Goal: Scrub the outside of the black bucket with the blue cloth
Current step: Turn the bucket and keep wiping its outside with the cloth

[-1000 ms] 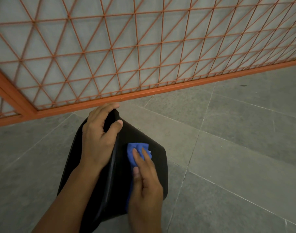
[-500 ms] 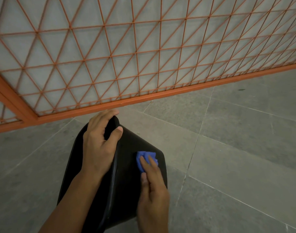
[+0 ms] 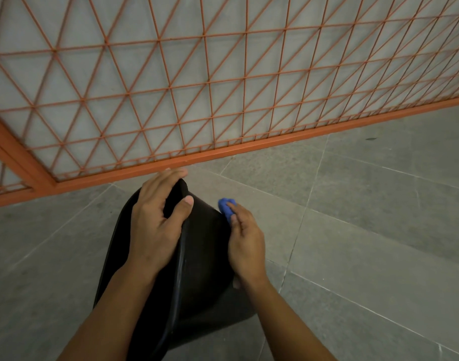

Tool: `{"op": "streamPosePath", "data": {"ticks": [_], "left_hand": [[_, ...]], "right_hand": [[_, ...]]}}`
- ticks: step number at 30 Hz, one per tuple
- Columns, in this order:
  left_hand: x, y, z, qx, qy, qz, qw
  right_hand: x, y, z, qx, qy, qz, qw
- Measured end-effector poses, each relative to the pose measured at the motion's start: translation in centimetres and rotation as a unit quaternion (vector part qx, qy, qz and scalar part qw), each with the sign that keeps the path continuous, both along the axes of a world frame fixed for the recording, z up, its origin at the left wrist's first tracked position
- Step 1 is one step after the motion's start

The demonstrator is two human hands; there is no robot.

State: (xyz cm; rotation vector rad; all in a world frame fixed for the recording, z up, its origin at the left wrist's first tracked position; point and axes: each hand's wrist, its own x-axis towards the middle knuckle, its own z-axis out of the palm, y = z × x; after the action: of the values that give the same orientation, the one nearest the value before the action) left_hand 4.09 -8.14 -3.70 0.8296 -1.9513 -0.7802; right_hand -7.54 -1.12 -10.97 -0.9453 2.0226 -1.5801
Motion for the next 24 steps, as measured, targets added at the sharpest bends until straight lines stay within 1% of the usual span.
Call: {"op": "streamPosePath", "data": {"ticks": [5, 8, 10, 12, 15, 17, 19, 21, 24], "left_hand": [[-0.2, 0.2, 0.2, -0.009, -0.011, -0.006, 1.000], [-0.2, 0.2, 0.4, -0.016, -0.024, -0.024, 0.999], [-0.1, 0.1, 0.5, -0.023, -0.035, -0.034, 0.999], [0.0, -0.1, 0.6, -0.022, -0.043, -0.040, 0.998], [0.0, -0.4, 0.8, -0.005, -0.047, -0.037, 0.998], [-0.2, -0.4, 0.8, 0.003, -0.046, -0.025, 0.999], [-0.5, -0.3, 0.8, 0.008, -0.047, -0.012, 0.999], [-0.8, -0.5, 0.7, 0.009, -0.052, 0.000, 0.999], [-1.1, -0.8, 0.8, 0.006, -0.057, 0.010, 0.998]], "right_hand": [[-2.7, 2.1, -4.8, 0.121, -0.063, -0.068, 0.988], [-2.7, 3.7, -6.3, 0.181, -0.115, -0.070, 0.974], [-2.4, 4.8, -6.8, 0.209, -0.103, -0.061, 0.970], [-1.7, 5.7, -6.8, 0.223, -0.099, -0.077, 0.967], [0.4, 6.1, -5.8, 0.193, -0.110, -0.167, 0.961], [2.5, 5.8, -3.8, 0.160, -0.109, -0.197, 0.961], [4.5, 5.3, -1.3, 0.117, -0.110, -0.193, 0.968], [6.4, 5.0, 1.0, 0.076, -0.092, -0.165, 0.979], [10.1, 5.2, 4.0, -0.019, -0.009, -0.111, 0.994]]}}
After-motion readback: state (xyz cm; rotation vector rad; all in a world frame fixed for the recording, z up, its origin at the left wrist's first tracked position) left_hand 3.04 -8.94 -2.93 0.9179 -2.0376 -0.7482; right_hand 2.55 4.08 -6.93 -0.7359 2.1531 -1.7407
